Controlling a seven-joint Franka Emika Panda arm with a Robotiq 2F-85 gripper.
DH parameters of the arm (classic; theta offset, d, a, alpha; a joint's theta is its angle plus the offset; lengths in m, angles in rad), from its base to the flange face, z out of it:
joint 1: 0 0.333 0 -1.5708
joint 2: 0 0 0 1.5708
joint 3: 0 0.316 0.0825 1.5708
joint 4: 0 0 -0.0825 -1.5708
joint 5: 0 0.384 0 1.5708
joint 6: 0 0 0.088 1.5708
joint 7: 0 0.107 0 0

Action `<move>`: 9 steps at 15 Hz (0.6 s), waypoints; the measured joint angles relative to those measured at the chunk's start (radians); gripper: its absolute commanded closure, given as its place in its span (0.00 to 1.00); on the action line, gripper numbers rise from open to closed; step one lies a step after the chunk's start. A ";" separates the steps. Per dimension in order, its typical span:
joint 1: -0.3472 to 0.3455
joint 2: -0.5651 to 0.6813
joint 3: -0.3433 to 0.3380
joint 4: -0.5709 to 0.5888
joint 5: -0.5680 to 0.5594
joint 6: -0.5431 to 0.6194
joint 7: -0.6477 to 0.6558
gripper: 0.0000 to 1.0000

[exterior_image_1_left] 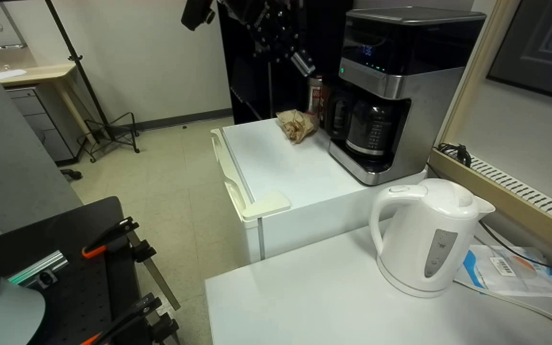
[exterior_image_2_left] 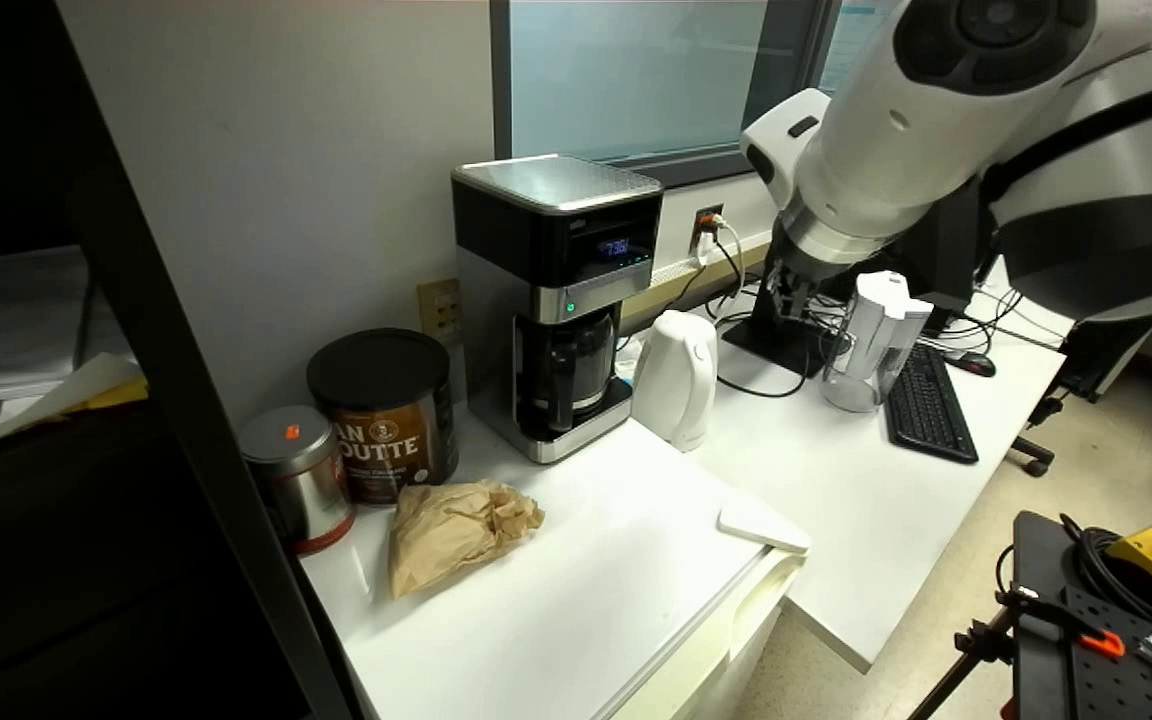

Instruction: Press a button on the right side of the coffee machine

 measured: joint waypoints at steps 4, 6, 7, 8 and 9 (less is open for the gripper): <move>0.000 0.076 -0.018 0.080 -0.050 0.021 0.006 0.99; 0.000 0.118 -0.024 0.124 -0.068 0.032 0.007 0.99; 0.000 0.139 -0.027 0.144 -0.076 0.037 0.009 0.99; 0.000 0.160 -0.031 0.164 -0.082 0.043 0.013 0.99; 0.000 0.179 -0.034 0.181 -0.087 0.048 0.017 0.99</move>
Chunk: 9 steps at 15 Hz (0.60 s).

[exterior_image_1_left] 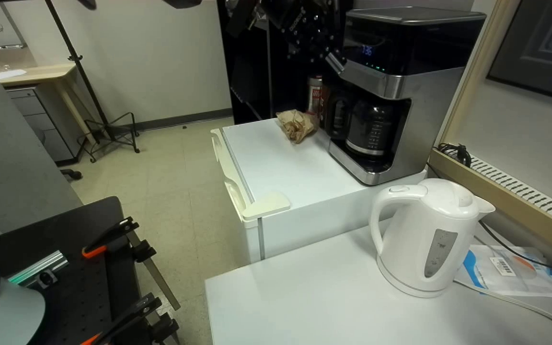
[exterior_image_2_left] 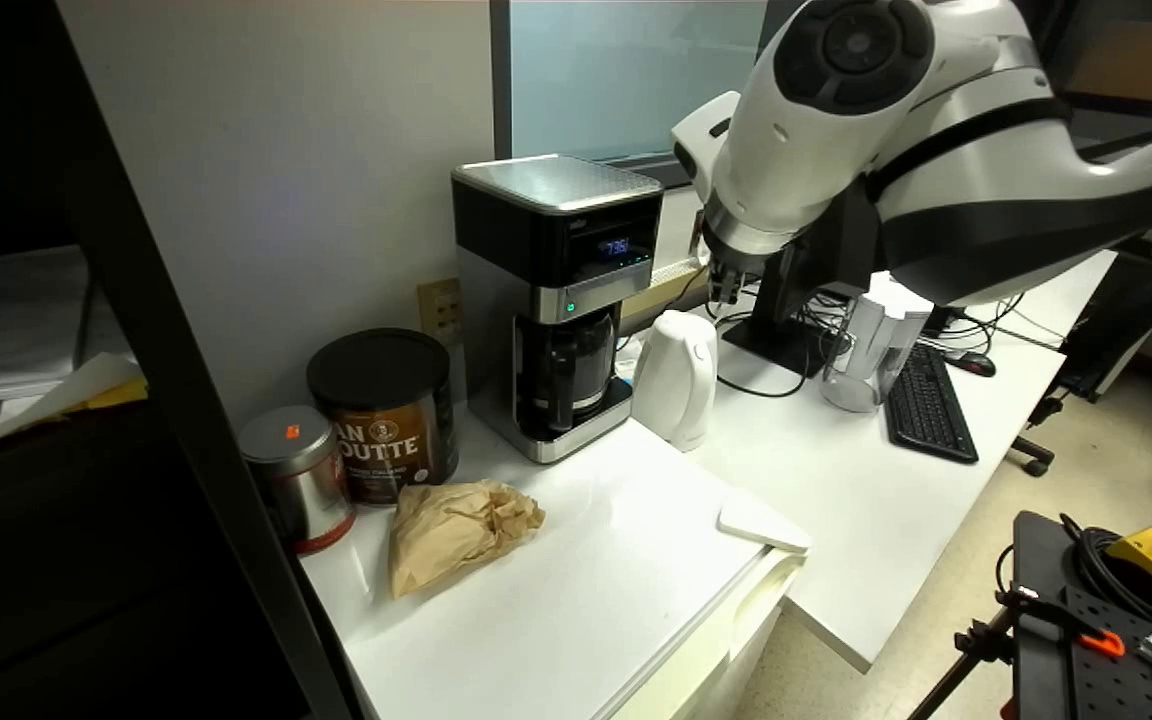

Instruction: Press a button on the right side of the coffee machine

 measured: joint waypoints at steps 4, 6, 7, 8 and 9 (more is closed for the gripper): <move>0.000 0.072 -0.016 0.068 -0.010 0.026 0.006 0.99; 0.000 0.102 -0.023 0.101 -0.011 0.038 0.006 0.99; 0.000 0.115 -0.026 0.116 -0.011 0.043 0.006 0.99; 0.001 0.128 -0.029 0.132 -0.011 0.046 0.006 0.99; 0.001 0.139 -0.031 0.146 -0.011 0.048 0.006 0.99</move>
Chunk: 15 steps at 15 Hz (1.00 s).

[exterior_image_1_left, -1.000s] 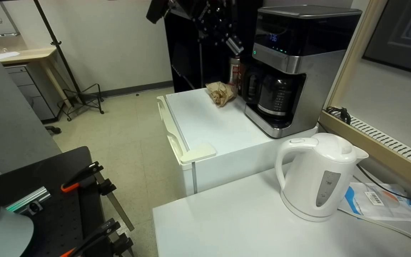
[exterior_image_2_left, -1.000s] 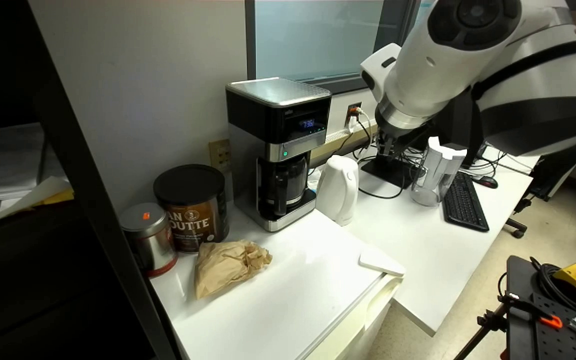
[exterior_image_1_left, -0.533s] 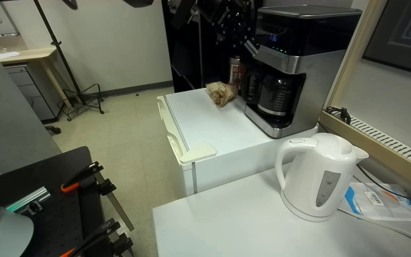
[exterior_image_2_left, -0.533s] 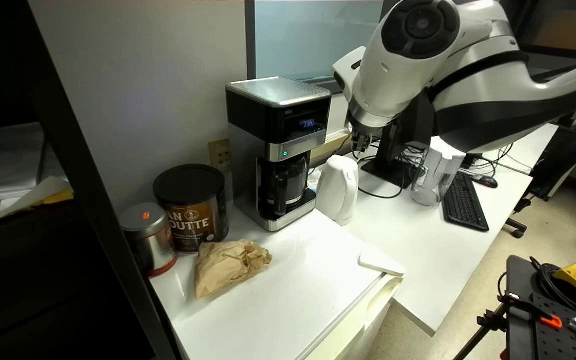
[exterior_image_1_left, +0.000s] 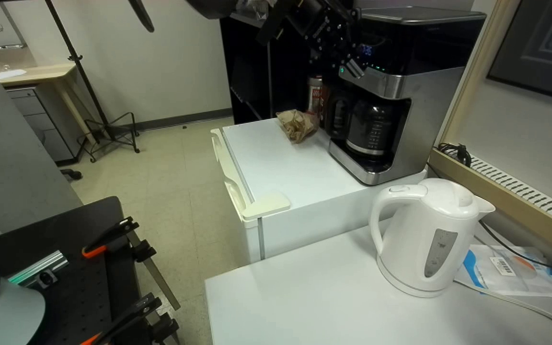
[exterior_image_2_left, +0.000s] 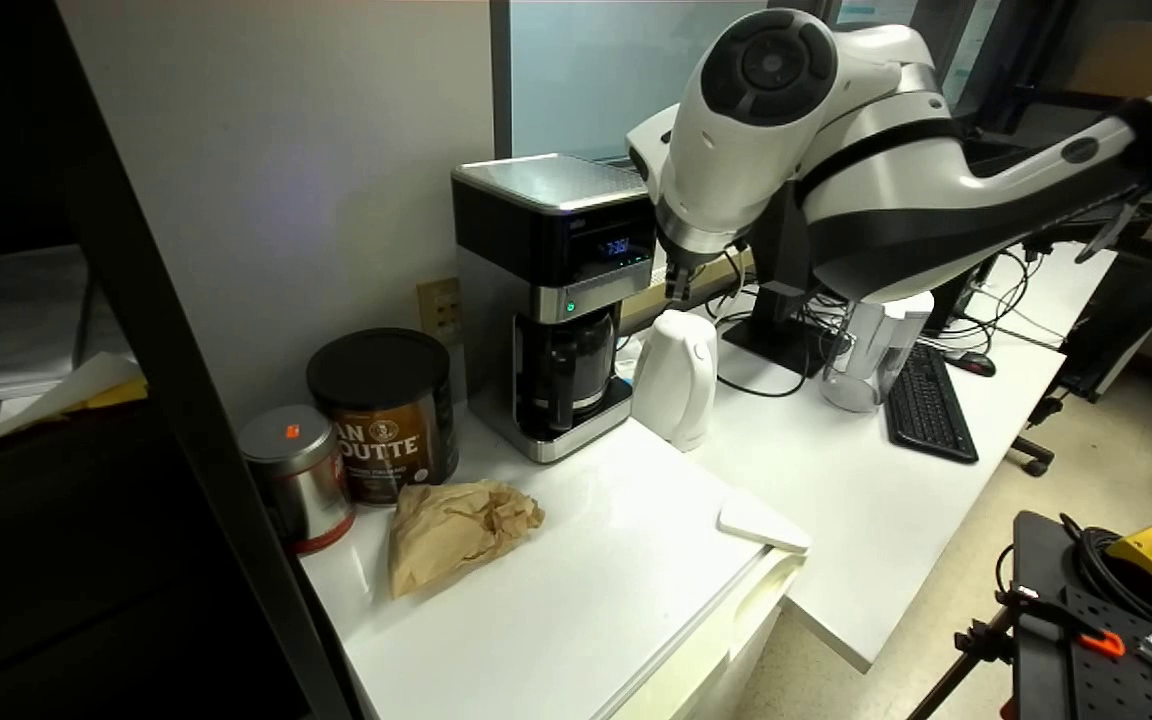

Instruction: Press a button on the right side of the coffee machine

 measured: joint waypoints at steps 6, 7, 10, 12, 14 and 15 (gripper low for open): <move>0.002 0.058 -0.013 0.069 0.000 0.003 0.000 0.99; 0.004 0.066 -0.016 0.077 0.000 0.003 0.000 0.99; 0.007 0.088 -0.021 0.099 0.000 0.004 0.000 0.99; 0.011 0.100 -0.023 0.111 0.000 0.007 0.000 0.99; 0.016 0.109 -0.023 0.120 0.000 0.008 0.000 0.99; 0.018 0.109 -0.024 0.120 0.000 0.008 0.000 0.99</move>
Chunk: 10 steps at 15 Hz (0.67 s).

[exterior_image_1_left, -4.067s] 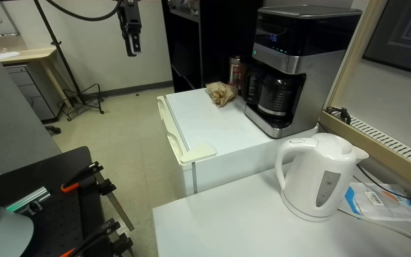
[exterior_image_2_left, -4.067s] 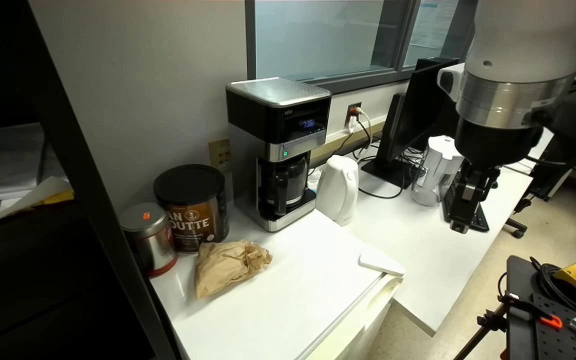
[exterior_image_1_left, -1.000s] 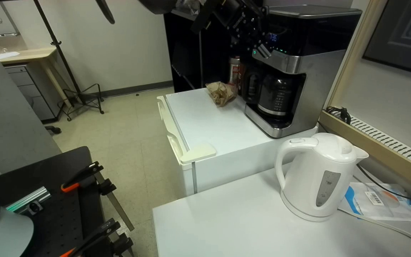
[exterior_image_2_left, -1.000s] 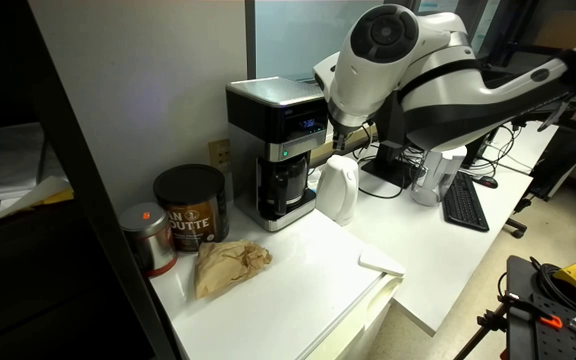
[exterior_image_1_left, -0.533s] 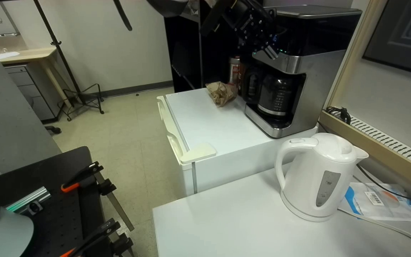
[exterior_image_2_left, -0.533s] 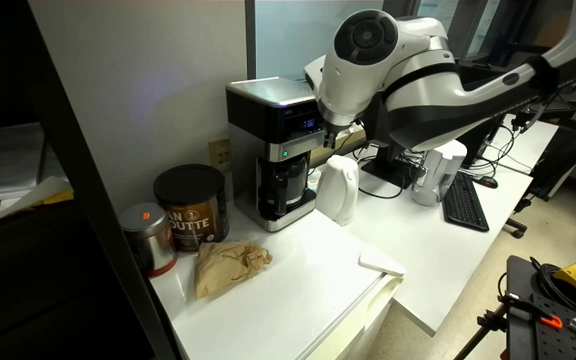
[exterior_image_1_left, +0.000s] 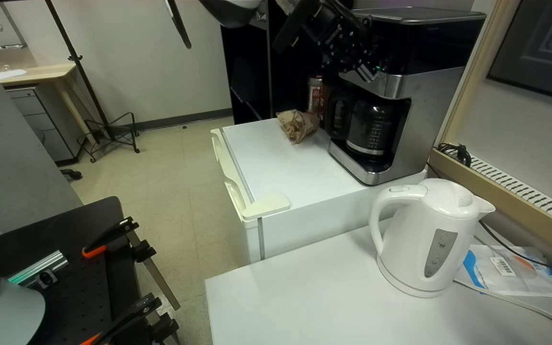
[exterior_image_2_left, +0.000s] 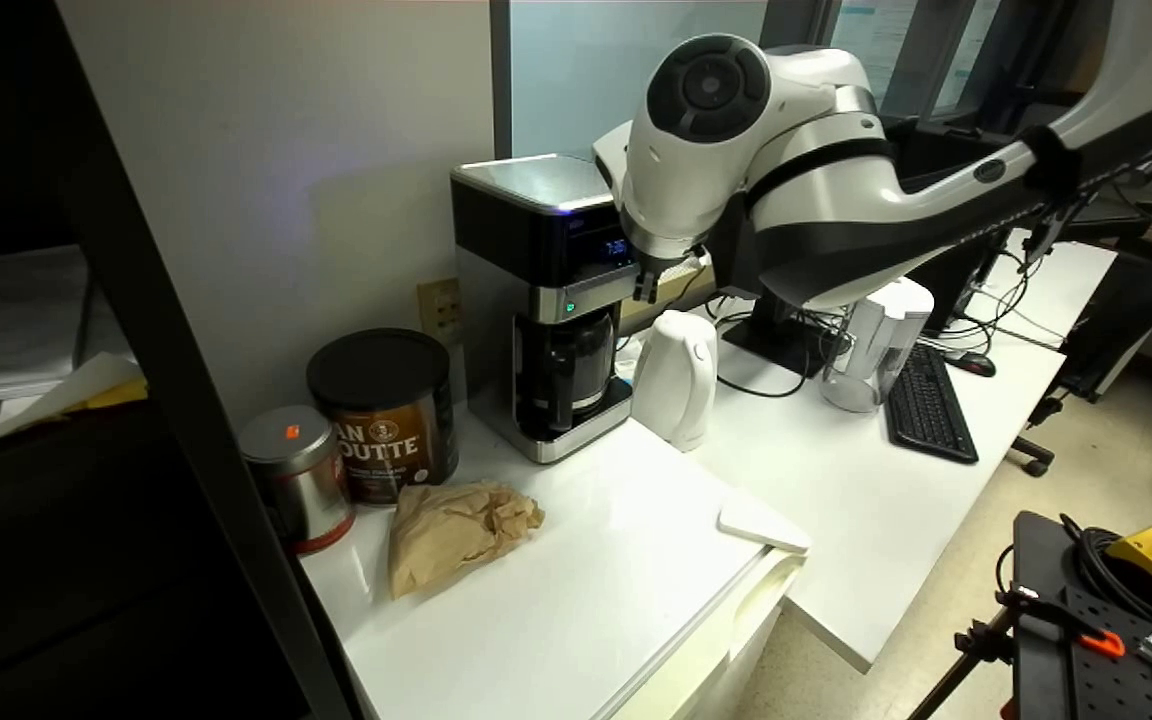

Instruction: Press a button on the right side of the coffee machine

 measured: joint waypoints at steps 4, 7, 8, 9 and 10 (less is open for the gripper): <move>0.008 0.000 -0.002 0.002 0.000 0.000 0.000 0.99; 0.009 0.000 -0.002 0.004 0.000 0.000 0.000 0.99; 0.010 0.000 -0.003 0.004 0.000 0.000 0.000 0.99; 0.010 0.000 -0.003 0.004 0.000 0.000 0.000 0.99; 0.010 0.000 -0.003 0.005 0.000 0.000 0.000 0.99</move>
